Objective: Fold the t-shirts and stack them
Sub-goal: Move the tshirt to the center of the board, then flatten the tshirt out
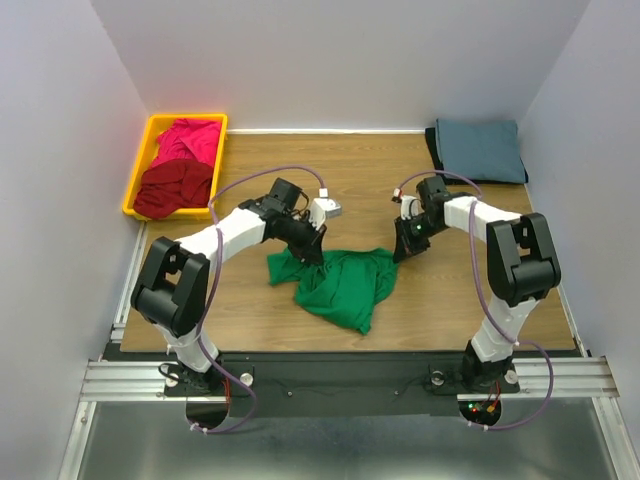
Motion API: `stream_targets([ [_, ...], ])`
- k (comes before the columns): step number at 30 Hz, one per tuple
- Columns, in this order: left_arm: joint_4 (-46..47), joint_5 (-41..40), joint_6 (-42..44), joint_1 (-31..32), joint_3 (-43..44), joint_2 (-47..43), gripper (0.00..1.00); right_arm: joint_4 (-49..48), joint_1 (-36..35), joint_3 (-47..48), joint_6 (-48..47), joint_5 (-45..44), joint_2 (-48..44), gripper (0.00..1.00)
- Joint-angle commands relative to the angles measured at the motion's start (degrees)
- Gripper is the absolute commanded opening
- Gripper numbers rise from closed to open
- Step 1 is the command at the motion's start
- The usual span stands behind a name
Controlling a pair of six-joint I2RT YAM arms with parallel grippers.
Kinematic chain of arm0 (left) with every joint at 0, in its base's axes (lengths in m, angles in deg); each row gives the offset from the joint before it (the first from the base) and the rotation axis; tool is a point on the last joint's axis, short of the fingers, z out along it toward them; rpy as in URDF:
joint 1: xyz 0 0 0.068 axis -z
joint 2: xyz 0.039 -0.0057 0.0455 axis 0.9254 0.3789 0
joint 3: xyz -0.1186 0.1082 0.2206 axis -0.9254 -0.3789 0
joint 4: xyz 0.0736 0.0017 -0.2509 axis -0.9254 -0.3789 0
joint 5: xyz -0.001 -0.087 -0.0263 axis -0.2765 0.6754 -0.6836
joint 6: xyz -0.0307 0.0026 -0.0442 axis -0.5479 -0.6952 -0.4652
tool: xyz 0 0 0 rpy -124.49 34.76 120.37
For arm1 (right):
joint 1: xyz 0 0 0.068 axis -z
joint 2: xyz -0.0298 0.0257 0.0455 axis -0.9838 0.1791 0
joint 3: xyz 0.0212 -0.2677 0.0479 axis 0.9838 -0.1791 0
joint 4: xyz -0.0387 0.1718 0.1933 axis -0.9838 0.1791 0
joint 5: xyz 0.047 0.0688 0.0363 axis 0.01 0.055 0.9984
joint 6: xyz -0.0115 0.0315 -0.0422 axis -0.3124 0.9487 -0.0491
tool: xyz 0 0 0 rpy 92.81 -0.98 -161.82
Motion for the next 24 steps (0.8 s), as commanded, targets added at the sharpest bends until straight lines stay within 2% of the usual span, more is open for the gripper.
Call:
stream_targets([
  [1, -3.64, 0.51, 2.17, -2.81, 8.90, -2.69, 0.00, 0.04, 0.03, 5.27, -1.22, -6.83, -5.77, 0.01],
  [4, -6.46, -2.55, 4.54, -5.18, 14.89, -3.22, 0.00, 0.04, 0.82, 9.31, -2.45, -11.32, -8.58, 0.01],
  [8, -5.95, -15.47, 8.06, -7.91, 30.70, -1.65, 0.00, -0.13, 1.53, 21.59, -5.53, -21.69, -10.00, 0.01],
  [10, -4.36, -20.29, 9.82, -9.14, 37.20, -0.06, 0.00, -0.13, 1.88, 33.01, -7.99, -25.12, -8.69, 0.01],
  [11, -3.92, -21.98, 10.61, -9.75, 44.89, 2.12, 0.00, -0.74, 2.23, 41.06, -9.30, -28.44, -6.68, 0.01],
  [13, -3.57, -25.93, 12.62, -10.11, 52.92, 4.33, 0.00, -1.27, 2.58, 50.93, -10.01, -30.58, -4.30, 0.01],
  [14, -3.57, -26.99, 13.42, -10.29, 60.71, 5.38, 0.00, -1.36, 2.84, 55.16, -10.36, -31.28, -3.16, 0.01],
  [17, 0.11, -29.98, 16.84, -10.73, 69.29, 7.07, 0.00, -1.89, 2.85, 69.32, -13.00, -31.20, -0.34, 0.01],
  [19, 0.65, -29.12, 19.39, -10.64, 68.97, 5.67, 0.00, -1.98, 2.76, 71.80, -14.14, -30.24, -0.77, 0.01],
  [21, 0.21, -26.40, 22.81, -10.55, 63.63, 2.08, 0.00, -2.07, 2.76, 69.54, -15.28, -28.57, -2.78, 0.01],
  [24, -1.10, -23.76, 23.70, -10.55, 51.24, -4.00, 0.00, -2.51, 2.85, 56.74, -16.52, -23.92, -9.02, 0.01],
])
